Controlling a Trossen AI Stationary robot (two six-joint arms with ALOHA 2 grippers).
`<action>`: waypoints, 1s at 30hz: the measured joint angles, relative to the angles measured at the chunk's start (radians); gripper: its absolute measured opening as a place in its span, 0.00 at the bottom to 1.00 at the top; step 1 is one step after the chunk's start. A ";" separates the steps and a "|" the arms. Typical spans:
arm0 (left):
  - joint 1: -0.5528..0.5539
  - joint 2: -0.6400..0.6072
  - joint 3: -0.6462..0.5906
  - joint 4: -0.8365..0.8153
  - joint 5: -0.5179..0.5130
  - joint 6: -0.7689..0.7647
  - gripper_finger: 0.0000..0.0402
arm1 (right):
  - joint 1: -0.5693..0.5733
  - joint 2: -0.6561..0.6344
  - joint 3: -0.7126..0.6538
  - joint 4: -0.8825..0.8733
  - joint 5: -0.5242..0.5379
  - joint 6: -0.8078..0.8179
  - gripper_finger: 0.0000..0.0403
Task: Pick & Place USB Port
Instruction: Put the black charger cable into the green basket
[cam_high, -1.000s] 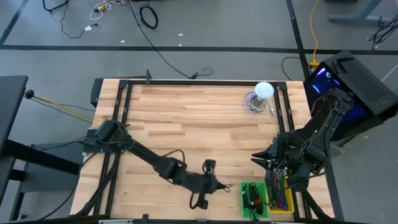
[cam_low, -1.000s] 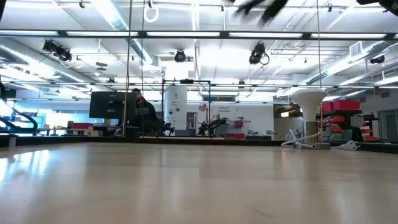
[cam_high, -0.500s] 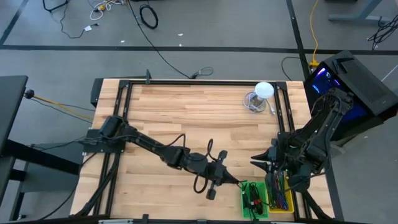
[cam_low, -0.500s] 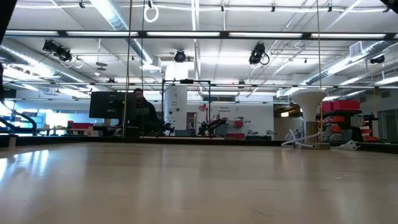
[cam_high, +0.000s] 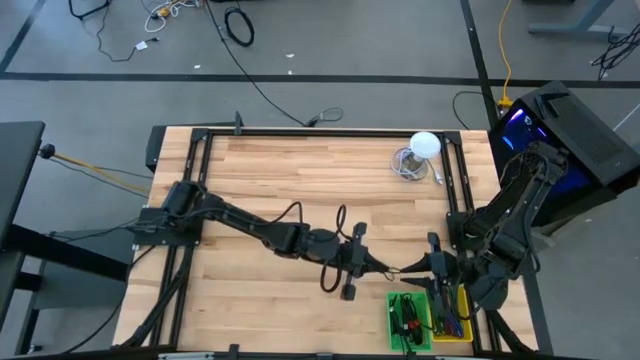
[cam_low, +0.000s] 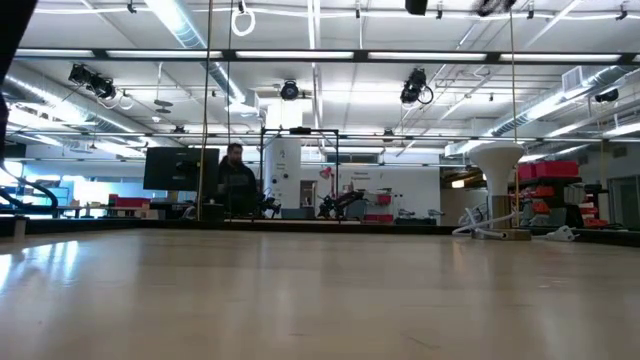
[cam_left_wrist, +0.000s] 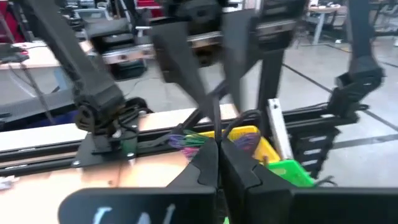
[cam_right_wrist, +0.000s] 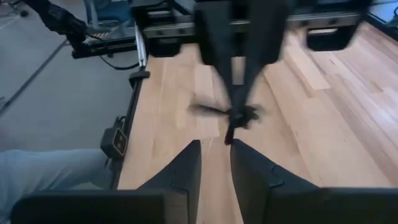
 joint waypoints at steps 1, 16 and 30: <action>0.005 0.000 0.000 -0.001 -0.001 0.001 0.01 | 0.000 0.000 0.000 0.001 -0.003 0.000 0.22; -0.007 0.000 0.000 -0.001 0.028 0.006 0.01 | -0.011 0.000 0.000 0.003 0.151 -0.023 0.22; -0.007 0.000 0.000 -0.028 0.021 0.024 0.11 | -0.084 0.060 0.000 0.033 0.066 -0.029 0.01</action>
